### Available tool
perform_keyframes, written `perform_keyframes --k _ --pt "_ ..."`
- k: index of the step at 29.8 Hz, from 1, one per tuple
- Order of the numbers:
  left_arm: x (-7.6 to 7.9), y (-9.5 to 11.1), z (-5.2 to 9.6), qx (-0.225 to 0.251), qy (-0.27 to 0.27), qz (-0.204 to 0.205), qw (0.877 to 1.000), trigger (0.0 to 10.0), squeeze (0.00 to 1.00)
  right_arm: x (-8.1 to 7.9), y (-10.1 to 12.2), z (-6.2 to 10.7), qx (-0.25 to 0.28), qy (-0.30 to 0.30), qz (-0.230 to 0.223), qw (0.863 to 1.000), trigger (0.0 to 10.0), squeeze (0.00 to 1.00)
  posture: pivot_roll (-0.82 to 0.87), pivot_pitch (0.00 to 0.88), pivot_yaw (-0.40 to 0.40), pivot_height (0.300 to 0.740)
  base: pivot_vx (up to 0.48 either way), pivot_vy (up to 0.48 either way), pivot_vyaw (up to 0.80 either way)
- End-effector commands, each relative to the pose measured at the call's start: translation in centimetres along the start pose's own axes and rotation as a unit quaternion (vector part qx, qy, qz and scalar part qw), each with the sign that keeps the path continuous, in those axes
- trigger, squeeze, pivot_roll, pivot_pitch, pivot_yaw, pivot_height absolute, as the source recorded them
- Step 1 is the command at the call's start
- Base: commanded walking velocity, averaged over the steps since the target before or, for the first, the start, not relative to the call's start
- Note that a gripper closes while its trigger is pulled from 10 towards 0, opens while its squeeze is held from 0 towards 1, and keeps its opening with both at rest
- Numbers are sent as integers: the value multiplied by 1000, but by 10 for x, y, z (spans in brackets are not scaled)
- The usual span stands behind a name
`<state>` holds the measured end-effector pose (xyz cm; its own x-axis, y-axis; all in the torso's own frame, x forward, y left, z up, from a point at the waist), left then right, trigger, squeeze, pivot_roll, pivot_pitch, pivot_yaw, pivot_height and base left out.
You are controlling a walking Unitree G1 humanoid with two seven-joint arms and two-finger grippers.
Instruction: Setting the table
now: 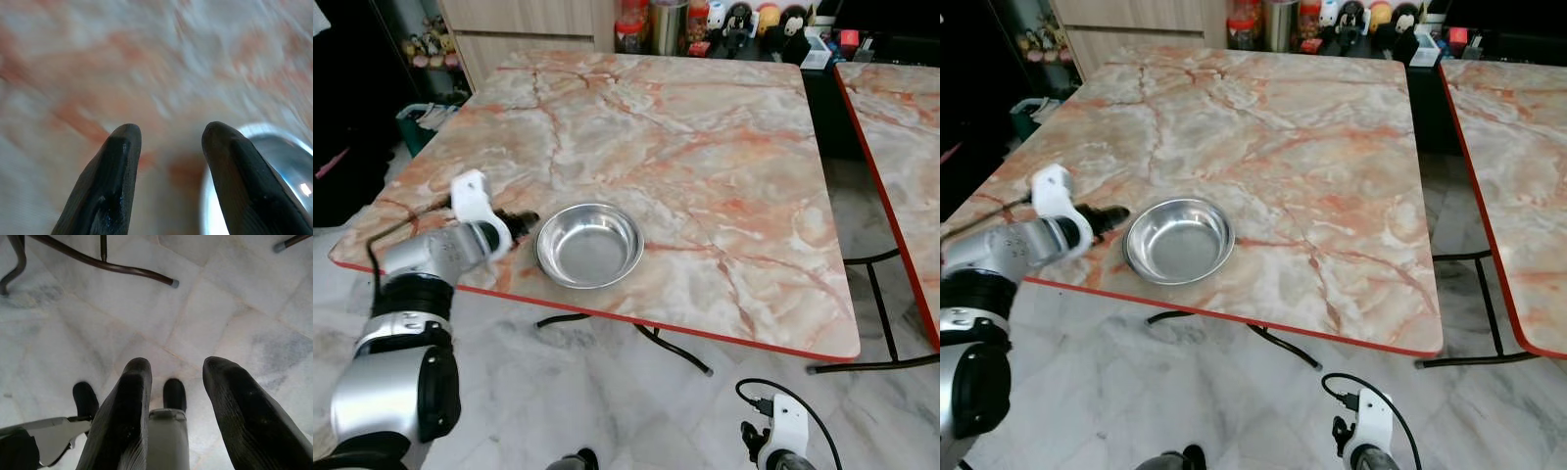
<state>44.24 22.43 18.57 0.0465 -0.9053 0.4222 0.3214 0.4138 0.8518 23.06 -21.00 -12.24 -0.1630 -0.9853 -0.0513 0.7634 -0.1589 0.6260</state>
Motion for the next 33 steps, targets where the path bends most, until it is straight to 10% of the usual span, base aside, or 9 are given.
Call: perform_keyframes --k 1,6,9,11,13,17,22,30,33 --pt "-14 18 9 36 24 -10 999 10000 0 1 -5 1 -8 -1 -3 1000 10000 0 90 120 39 740 0 0 0" --pt "-50 72 44 190 78 4 979 10000 0 2 -5 1 -7 -1 -1 1000 10000 0 92 124 32 740 0 0 0" --pt "-122 85 84 238 235 -84 939 10000 0 3 -4 1 -6 0 0 1000 10000 0 90 130 28 740 0 0 0" --pt "-134 87 93 245 260 -84 930 10000 0 3 -4 1 -6 0 0 1000 10000 0 91 132 27 740 0 0 0" --pt "-183 88 133 246 385 -186 870 10000 0 3 -4 1 -6 -1 2 1000 10000 0 98 136 28 740 0 0 0" --pt "-208 81 153 223 446 -248 830 10000 0 4 -3 1 -6 0 3 1000 10000 0 98 137 27 740 0 0 0" --pt "-276 4 186 97 549 -244 793 10000 0 4 -4 1 -5 1 3 1000 10000 0 93 130 27 740 0 0 0" --pt "-290 -100 178 -42 532 -237 812 10000 0 4 -4 1 -5 -1 2 1000 10000 0 77 124 29 740 0 0 0" --pt "-279 -140 160 -91 471 -218 850 10000 0 5 -5 1 -5 -2 2 1000 10000 0 73 120 29 740 0 0 0"
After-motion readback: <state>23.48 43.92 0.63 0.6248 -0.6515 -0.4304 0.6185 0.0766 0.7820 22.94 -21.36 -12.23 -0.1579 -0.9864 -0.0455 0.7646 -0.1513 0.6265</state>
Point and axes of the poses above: a point about 5 cm out from each wrist's last joint towards the gripper, its own z axis pointing back from the gripper into the wrist, its own y axis along the axis of the wrist's last joint, x = y × z, the point moved 6 cm from there along -z, pointing out of the wrist towards the gripper, and after that the axes turned 5 degrees about z, right-handed, at the moved point
